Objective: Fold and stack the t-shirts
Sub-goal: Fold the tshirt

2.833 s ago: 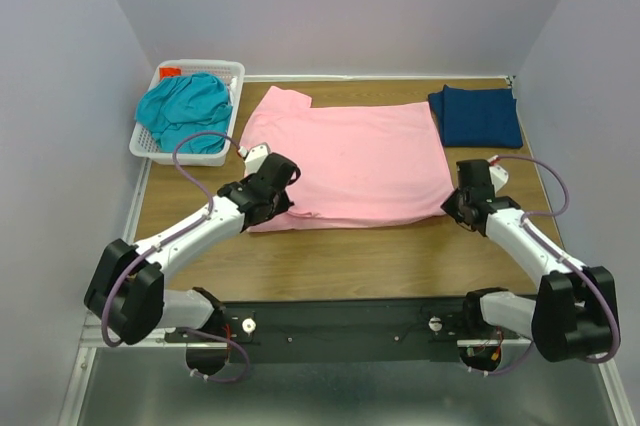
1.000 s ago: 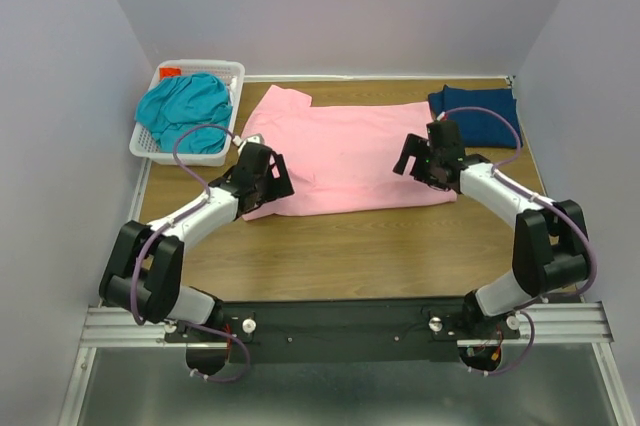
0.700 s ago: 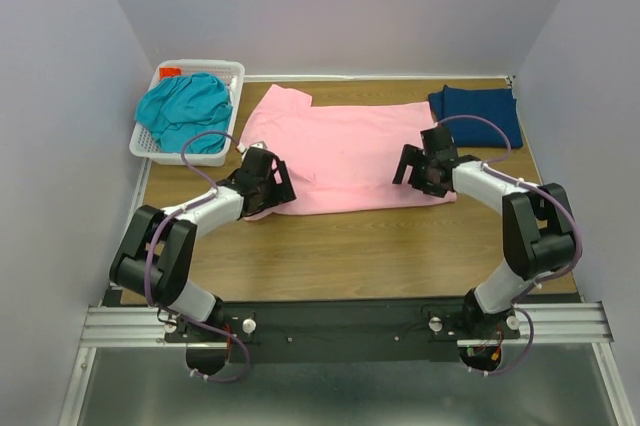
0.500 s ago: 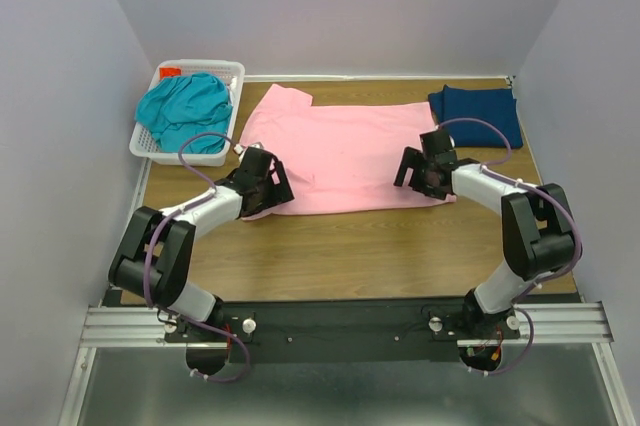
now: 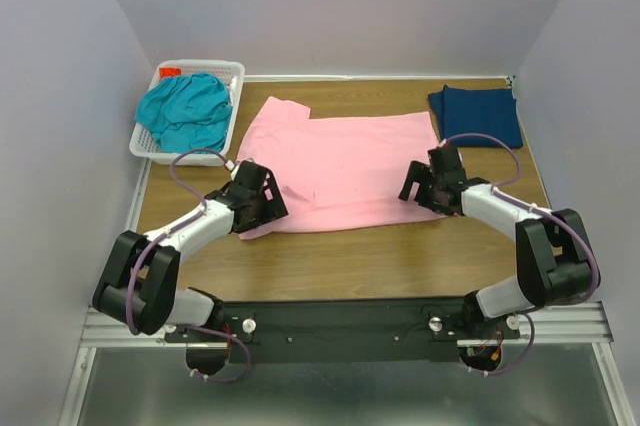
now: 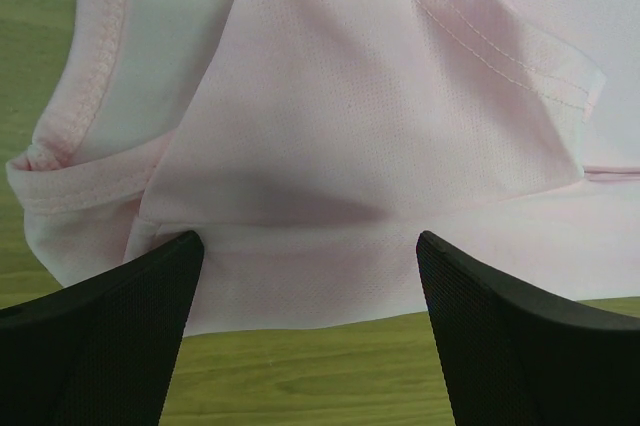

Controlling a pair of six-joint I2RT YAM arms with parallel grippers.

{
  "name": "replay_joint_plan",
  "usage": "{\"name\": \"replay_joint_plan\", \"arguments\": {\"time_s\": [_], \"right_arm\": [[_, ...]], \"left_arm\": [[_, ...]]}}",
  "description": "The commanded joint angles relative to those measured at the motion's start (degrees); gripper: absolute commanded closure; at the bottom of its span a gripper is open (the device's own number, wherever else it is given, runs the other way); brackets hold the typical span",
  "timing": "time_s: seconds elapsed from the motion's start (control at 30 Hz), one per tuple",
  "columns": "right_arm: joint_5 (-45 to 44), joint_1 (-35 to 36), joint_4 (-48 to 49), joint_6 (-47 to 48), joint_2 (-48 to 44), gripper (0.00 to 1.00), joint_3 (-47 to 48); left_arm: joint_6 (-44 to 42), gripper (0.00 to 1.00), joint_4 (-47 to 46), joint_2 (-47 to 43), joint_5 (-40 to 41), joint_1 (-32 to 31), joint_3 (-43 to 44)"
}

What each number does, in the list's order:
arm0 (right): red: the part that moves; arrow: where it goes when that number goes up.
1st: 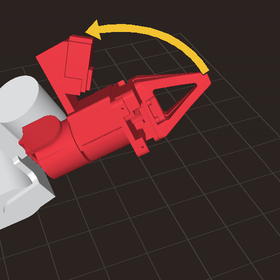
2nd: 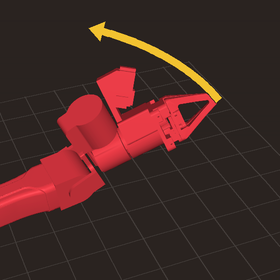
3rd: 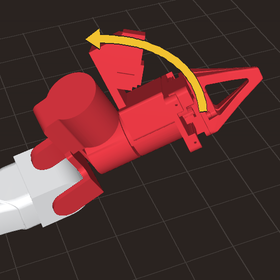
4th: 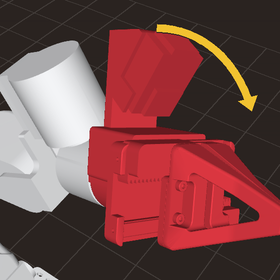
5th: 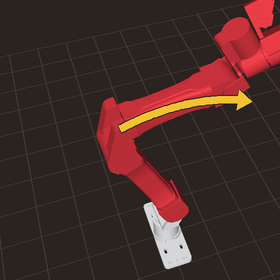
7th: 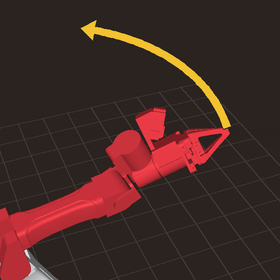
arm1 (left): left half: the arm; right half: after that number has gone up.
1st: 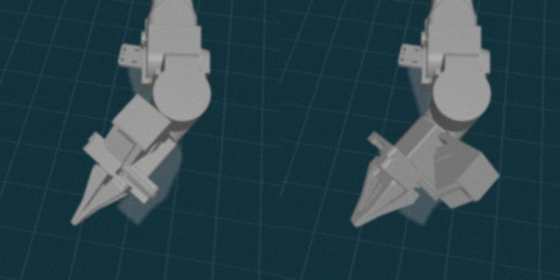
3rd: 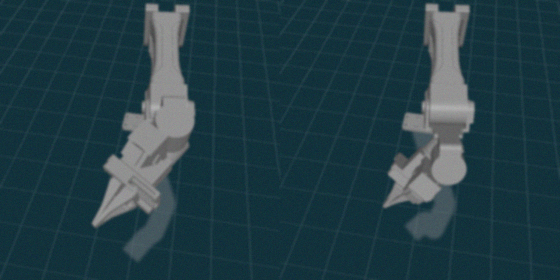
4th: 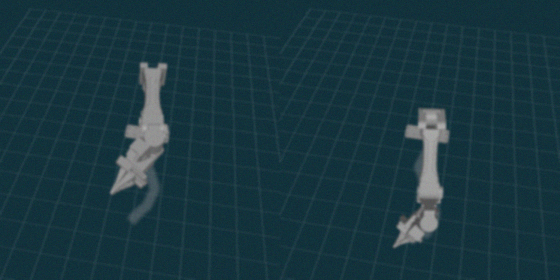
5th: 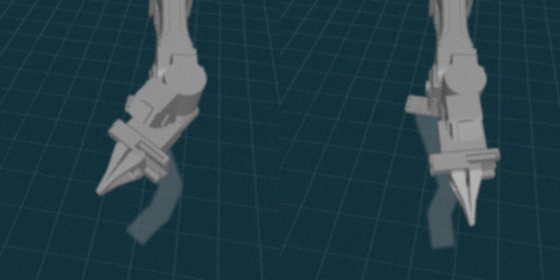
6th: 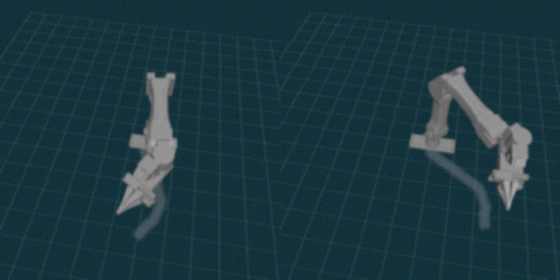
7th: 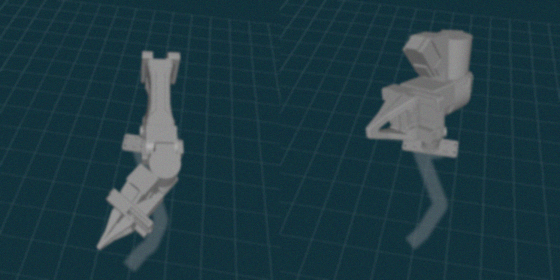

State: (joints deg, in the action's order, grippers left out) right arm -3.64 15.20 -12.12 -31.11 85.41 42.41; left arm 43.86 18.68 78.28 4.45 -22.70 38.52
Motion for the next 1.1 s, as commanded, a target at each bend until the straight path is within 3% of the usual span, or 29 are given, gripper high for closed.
{"name": "replay_joint_plan", "arguments": {"time_s": [0.0, 0.27, 0.47, 0.57, 0.83, 1.07], "right_arm": [[2.14, -0.35, -8.01, -1.49, -0.15, 0.0, -4.79], [2.94, -0.26, -11.95, -0.88, -6.91, 0.0, -6.03], [2.32, -0.26, -13.46, 0.53, -12.19, 0.0, 0.81], [1.88, -0.26, -11.79, 0.53, -10.09, 0.0, 4.95], [3.91, 0.0, -6.69, 2.72, 2.56, 0.0, 11.29], [0.83, 0.27, -6.16, 2.11, 5.74, 0.0, 8.66]], "left_arm": [[2.64, 0.04, 7.25, -1.28, -2.07, -1.21, -3.8], [8.25, 0.04, 13.13, -7.87, 0.82, -4.81, -3.9], [5.11, 0.03, 10.96, -11.04, 4.96, -4.99, 3.92], [2.65, 0.02, 5.16, -7.98, 4.61, -5.08, 8.75], [-3.95, 0.02, -2.5, 12.47, 1.26, -5.16, 20.7], [-3.34, 0.02, -4.88, 19.19, -1.02, -5.25, 18.53]]}}
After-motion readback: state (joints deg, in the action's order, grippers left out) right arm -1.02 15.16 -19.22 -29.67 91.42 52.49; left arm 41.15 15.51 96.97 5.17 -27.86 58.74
